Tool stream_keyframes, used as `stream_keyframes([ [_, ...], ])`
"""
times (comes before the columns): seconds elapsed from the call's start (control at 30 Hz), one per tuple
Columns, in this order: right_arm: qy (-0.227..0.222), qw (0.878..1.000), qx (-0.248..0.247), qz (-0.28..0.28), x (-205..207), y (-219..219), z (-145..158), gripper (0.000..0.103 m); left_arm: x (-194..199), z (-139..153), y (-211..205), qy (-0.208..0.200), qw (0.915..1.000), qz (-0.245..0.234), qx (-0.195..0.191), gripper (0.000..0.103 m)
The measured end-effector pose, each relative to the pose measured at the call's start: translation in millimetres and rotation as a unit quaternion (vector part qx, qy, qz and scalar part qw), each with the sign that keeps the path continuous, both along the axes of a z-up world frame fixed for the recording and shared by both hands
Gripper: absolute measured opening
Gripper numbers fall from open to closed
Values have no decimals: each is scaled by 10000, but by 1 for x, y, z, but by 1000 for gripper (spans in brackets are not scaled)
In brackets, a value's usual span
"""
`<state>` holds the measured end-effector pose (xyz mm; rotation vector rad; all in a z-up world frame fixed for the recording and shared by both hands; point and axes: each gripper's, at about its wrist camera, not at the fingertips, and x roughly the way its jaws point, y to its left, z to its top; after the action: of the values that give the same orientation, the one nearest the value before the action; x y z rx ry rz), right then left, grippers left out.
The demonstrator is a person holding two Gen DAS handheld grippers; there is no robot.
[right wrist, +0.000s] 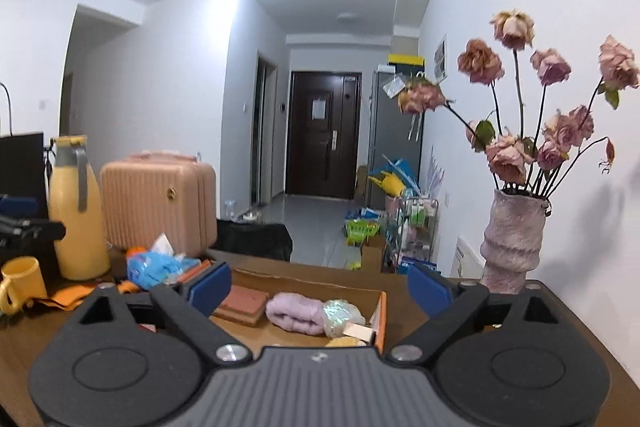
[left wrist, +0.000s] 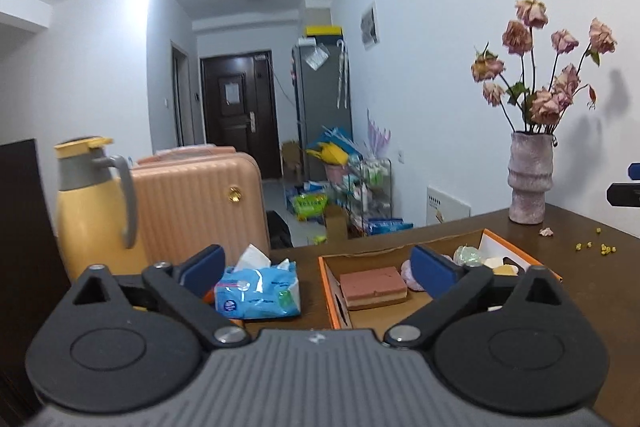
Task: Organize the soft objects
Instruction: 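Lift both tools out of the box and back away, then reach both tools to the lilac drawstring bag and close on it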
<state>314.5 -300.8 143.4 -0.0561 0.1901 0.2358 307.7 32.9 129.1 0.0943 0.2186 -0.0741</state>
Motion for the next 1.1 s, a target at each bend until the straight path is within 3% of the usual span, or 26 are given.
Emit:
stream_keyframes([
  [0.2,-193,9995,-221,115,-28,15,8,103,-28,6,5,-70,9999,-52,-79,103],
  [0.47,-238,9996,-87,127,-54,15,5,103,-55,4,7,-98,9998,-4,-152,103],
  [0.7,62,9996,188,210,-90,11,-40,103,-92,-31,3,191,9993,86,-318,103],
  [0.83,126,9995,72,293,-117,15,-70,103,-115,-53,-6,249,9989,34,-399,103],
  [0.93,80,9992,-91,379,-139,14,-93,103,-128,-71,-12,509,9970,-50,-578,103],
  [1.1,454,9975,120,538,-163,6,-122,103,-142,-98,-20,907,9927,-90,-788,103],
])
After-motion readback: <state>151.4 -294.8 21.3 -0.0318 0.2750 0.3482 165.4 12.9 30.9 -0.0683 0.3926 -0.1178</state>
